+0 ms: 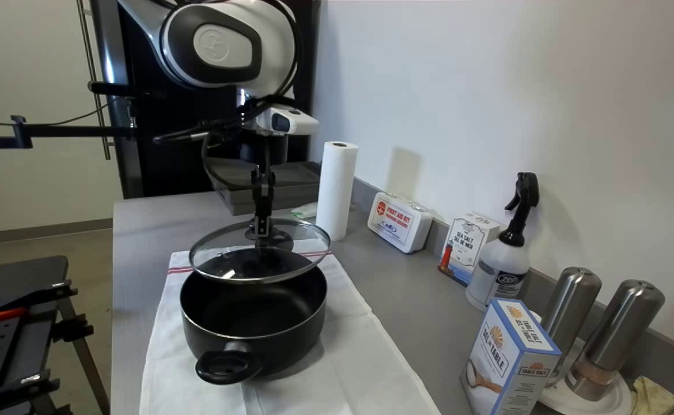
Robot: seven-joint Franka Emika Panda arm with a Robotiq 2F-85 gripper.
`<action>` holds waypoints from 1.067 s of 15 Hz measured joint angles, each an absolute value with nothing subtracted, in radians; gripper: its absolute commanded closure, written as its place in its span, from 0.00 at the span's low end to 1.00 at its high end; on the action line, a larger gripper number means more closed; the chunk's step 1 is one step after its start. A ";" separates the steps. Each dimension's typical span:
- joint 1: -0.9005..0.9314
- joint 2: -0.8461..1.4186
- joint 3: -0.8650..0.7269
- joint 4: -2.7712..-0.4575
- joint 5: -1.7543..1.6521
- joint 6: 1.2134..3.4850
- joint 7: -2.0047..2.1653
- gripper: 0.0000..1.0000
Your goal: Remove the lid from the pot
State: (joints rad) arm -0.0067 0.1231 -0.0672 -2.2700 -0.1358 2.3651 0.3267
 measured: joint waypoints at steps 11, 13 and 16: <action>0.089 0.076 0.039 -2.342 -0.218 2.375 0.332 0.75; 0.106 0.078 0.059 -2.349 -0.218 2.387 0.344 0.75; 0.130 0.089 0.088 -2.350 -0.218 2.407 0.371 0.75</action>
